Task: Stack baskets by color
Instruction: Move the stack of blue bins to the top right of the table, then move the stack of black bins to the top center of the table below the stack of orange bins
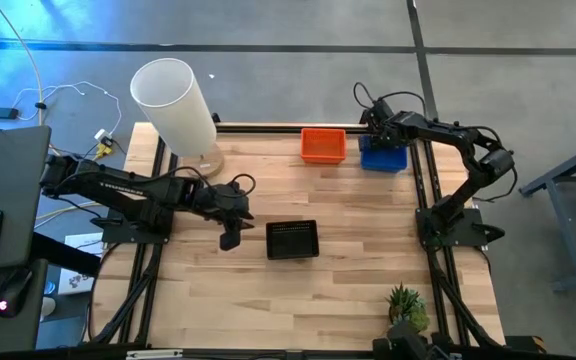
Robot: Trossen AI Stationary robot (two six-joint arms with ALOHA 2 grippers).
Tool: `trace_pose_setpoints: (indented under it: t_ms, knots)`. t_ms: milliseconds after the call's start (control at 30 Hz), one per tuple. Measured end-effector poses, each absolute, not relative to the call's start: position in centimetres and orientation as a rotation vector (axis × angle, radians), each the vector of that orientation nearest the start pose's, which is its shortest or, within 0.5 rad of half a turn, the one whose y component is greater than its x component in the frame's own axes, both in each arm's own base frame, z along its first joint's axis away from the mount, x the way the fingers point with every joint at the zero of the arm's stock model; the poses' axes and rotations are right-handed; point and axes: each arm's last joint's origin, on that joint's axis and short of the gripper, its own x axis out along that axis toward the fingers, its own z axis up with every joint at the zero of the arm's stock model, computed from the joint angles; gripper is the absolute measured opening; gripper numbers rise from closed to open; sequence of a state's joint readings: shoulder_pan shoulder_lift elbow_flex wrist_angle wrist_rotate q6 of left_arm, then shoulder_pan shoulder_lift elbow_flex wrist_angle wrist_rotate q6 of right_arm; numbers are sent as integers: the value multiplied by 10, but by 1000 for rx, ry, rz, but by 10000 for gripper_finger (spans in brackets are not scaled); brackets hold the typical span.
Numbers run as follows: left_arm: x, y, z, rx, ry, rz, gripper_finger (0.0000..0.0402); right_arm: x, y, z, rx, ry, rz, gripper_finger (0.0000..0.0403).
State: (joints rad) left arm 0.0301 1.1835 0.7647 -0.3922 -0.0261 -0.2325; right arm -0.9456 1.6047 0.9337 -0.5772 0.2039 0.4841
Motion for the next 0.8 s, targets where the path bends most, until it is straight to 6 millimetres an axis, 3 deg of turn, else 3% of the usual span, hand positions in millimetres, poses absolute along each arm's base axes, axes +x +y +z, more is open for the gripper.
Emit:
trace_pose_setpoints:
  t_ms: [367, 600, 800]
  knots:
    - [238, -15, 236, -188, 760, 51, 107, 162, -234, 178, 823, 1000, -1238, 128]
    - [238, -29, 236, -197, 764, 11, 107, 154, -219, 205, 793, 956, -1228, 128]
    - [241, -37, 229, -240, 803, 15, 107, 155, -192, 235, 736, 901, -1170, 128]
